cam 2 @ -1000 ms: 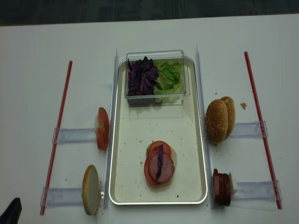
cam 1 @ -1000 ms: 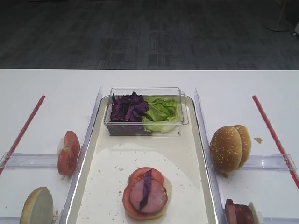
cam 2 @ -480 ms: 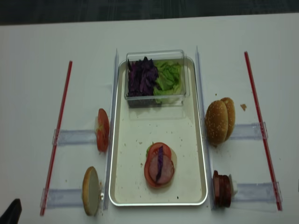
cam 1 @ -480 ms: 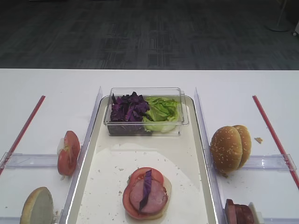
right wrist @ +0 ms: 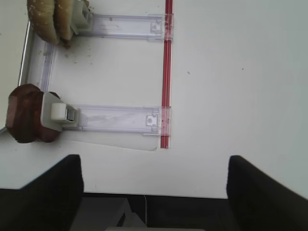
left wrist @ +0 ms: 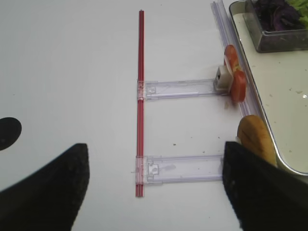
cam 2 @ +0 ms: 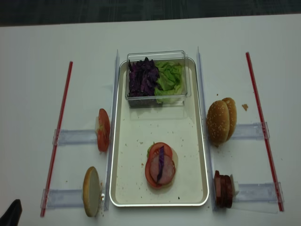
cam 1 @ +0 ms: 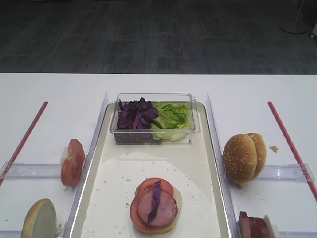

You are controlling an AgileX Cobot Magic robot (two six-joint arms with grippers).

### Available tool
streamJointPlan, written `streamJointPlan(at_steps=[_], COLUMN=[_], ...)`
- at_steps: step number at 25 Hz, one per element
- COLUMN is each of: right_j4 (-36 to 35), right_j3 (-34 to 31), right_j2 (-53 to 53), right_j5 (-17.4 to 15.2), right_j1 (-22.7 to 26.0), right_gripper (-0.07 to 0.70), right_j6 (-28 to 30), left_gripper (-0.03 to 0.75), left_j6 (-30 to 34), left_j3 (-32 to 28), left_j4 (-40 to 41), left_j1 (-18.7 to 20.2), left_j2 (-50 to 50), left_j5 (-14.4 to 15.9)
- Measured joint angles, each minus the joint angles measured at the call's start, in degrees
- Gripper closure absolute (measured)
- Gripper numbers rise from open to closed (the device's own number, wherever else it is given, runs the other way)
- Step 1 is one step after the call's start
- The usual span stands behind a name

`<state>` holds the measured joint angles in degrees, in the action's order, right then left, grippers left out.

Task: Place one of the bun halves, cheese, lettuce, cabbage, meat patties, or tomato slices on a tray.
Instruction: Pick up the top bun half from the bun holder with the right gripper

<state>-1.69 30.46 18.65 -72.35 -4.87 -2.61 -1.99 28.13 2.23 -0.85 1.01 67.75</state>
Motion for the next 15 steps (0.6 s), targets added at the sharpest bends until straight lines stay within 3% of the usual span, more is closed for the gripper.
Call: streamJointPlan(at_steps=[15], right_j4=[-1.3], right_j3=[0.0], right_j2=[12.9], right_j5=[0.4], right_j1=[0.0], right_gripper=[0.008], right_j6=[-1.1], left_gripper=[0.19], left_j6=[0.0], left_j3=[0.0], left_j4=[0.0], left_j1=[0.0], left_j2=[0.0], left_j5=[0.0])
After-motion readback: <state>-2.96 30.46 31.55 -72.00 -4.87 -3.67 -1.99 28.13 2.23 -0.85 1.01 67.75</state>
